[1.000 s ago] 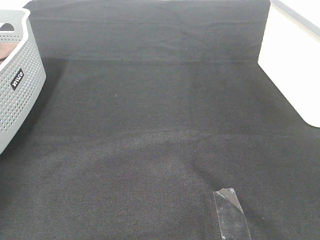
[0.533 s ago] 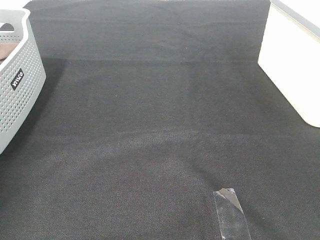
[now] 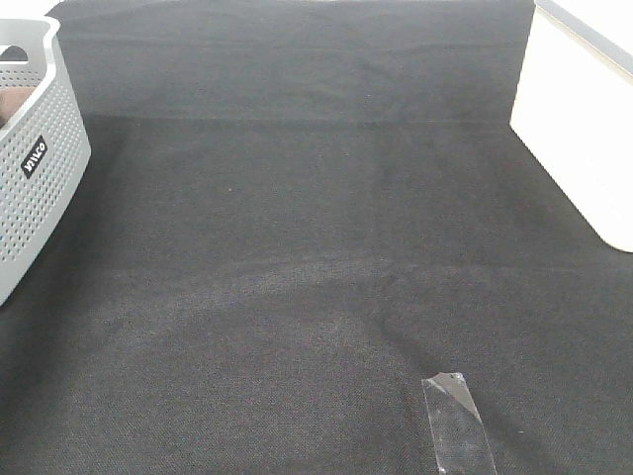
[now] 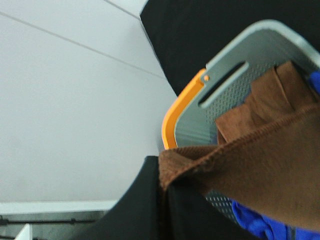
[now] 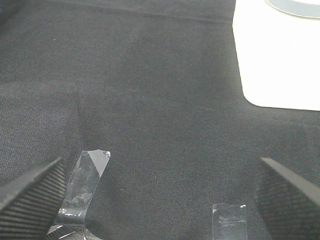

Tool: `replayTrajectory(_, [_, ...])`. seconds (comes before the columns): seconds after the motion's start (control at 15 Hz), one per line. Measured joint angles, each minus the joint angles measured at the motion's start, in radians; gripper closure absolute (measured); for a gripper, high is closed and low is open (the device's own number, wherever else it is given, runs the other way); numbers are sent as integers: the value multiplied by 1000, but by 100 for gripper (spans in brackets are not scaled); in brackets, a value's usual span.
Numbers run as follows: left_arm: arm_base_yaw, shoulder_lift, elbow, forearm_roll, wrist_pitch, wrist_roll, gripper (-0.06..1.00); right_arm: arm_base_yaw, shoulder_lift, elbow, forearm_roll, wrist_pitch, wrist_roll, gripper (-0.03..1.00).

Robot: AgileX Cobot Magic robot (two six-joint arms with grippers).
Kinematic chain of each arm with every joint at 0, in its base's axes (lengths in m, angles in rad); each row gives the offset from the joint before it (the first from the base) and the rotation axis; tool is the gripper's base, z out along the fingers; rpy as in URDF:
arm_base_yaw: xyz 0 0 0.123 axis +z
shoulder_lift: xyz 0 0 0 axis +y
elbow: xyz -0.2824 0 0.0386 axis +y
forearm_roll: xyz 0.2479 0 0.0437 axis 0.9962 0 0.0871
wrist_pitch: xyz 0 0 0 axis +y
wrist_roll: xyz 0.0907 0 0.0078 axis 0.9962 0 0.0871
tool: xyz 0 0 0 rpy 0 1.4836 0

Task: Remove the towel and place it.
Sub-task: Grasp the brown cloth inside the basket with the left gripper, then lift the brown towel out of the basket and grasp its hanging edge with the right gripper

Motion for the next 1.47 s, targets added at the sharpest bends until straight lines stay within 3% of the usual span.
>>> replayTrajectory(0.4, [-120, -92, 0, 46, -150, -29, 94, 0, 0, 0, 0, 0, 0, 1])
replayTrajectory(0.8, [-378, -151, 0, 50, -166, -49, 94, 0, 16, -3, 2, -1, -4, 1])
replayTrajectory(0.93, [-453, -151, 0, 50, -173, -52, 94, 0, 94, -23, 68, -83, -73, 1])
replayTrajectory(1.07, [-525, -151, 0, 50, -192, -54, 94, 0, 221, -32, 233, -226, -247, 1])
replayTrajectory(1.2, [-594, -151, 0, 50, -197, -55, 94, 0, 389, -34, 458, -338, -507, 1])
replayTrajectory(1.33, [-656, -151, 0, 46, -202, -55, 94, 0, 572, -34, 744, -399, -846, 1])
replayTrajectory(1.47, [-717, -151, 0, 42, -213, -55, 94, 0, 754, -34, 1048, -397, -1204, 1])
